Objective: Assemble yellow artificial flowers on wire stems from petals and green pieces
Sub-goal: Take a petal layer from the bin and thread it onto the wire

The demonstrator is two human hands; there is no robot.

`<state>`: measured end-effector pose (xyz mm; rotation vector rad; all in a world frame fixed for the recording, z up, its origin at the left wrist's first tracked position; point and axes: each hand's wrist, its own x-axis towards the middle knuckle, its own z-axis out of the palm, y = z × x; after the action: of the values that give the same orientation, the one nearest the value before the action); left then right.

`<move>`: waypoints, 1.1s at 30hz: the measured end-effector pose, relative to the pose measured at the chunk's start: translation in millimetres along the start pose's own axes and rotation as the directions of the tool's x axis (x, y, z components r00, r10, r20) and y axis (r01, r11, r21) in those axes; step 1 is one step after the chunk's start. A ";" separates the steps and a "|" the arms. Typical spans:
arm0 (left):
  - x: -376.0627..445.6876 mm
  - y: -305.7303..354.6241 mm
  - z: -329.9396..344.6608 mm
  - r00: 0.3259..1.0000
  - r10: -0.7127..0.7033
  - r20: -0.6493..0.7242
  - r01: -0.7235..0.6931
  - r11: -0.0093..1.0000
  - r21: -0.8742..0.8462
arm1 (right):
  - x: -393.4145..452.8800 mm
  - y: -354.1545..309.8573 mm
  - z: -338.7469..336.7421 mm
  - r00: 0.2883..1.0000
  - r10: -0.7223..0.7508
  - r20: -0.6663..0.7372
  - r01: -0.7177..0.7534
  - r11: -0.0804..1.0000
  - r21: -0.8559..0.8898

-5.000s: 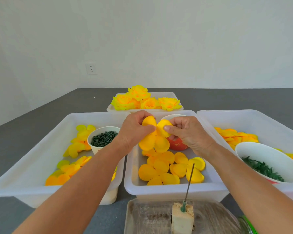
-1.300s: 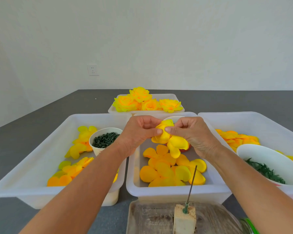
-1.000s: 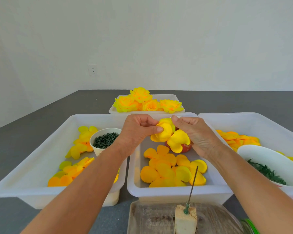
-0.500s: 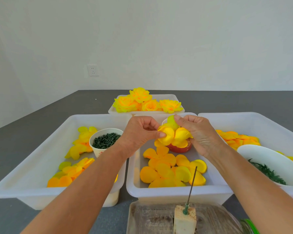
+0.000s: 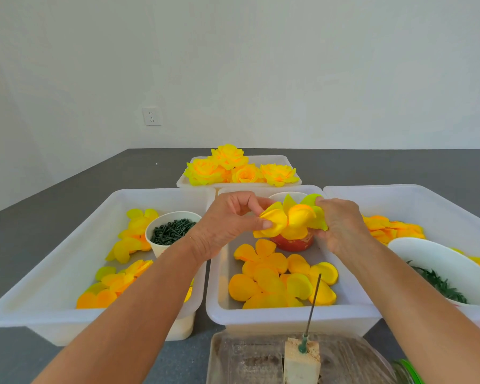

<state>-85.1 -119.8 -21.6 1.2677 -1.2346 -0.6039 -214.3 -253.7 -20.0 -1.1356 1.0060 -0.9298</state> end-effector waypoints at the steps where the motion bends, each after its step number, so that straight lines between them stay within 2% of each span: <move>1: 0.0 0.8 0.0 1.000 -0.005 -0.009 0.004 1.000 -0.016 | -0.2 0.6 0.5 1.000 -0.004 0.013 0.004 1.000 0.011; 5: -0.9 3.2 2.9 0.999 -0.033 0.000 0.033 0.999 -0.004 | -1.8 2.1 1.7 0.996 -0.084 0.012 0.085 0.991 -0.103; 9: 1.9 5.8 -2.4 0.980 -0.070 -0.186 0.044 0.989 -0.140 | -2.0 1.4 -0.2 0.992 -0.109 -0.056 0.105 0.992 -0.067; 12: 5.7 6.1 -7.8 0.945 -0.119 -0.304 0.040 0.967 -0.252 | -1.6 2.5 -1.9 0.991 -0.129 -0.021 0.127 0.990 -0.059; 19: 8.1 1.9 -9.6 0.897 -0.167 -0.409 0.076 0.971 -0.228 | -5.5 3.6 -3.0 0.975 -0.222 0.025 0.223 0.970 -0.098; 21: 8.5 -0.5 -10.6 0.859 -0.184 -0.478 0.108 0.977 -0.182 | -5.5 5.1 -2.0 0.961 -0.273 0.033 0.274 0.941 -0.197; 24: 8.5 -3.6 -10.9 0.823 -0.139 -0.551 0.137 0.990 -0.046 | -6.5 7.9 -2.4 0.935 -0.345 0.079 0.337 0.802 -0.494; 26: 8.2 -5.5 -10.4 0.825 -0.095 -0.557 0.150 0.987 0.055 | -6.8 8.1 -3.2 0.947 -0.297 0.123 0.313 0.763 -0.565; 28: 7.9 -8.1 -9.8 0.846 -0.050 -0.531 0.164 0.972 0.169 | -8.0 8.0 -1.9 0.971 -0.162 0.176 0.236 0.773 -0.588; 30: 7.4 -10.4 -8.1 0.875 -0.015 -0.484 0.172 0.944 0.281 | -8.6 7.6 1.4 0.983 -0.026 0.181 0.144 0.721 -0.677; 33: 7.8 -13.4 -7.3 0.898 0.012 -0.440 0.199 0.881 0.429 | -11.3 7.4 2.0 0.966 0.165 0.199 0.001 0.766 -0.643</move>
<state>-72.5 -127.6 -30.1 1.7638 -0.9669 -0.0661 -215.0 -241.2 -25.2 -1.7151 1.1941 -0.3413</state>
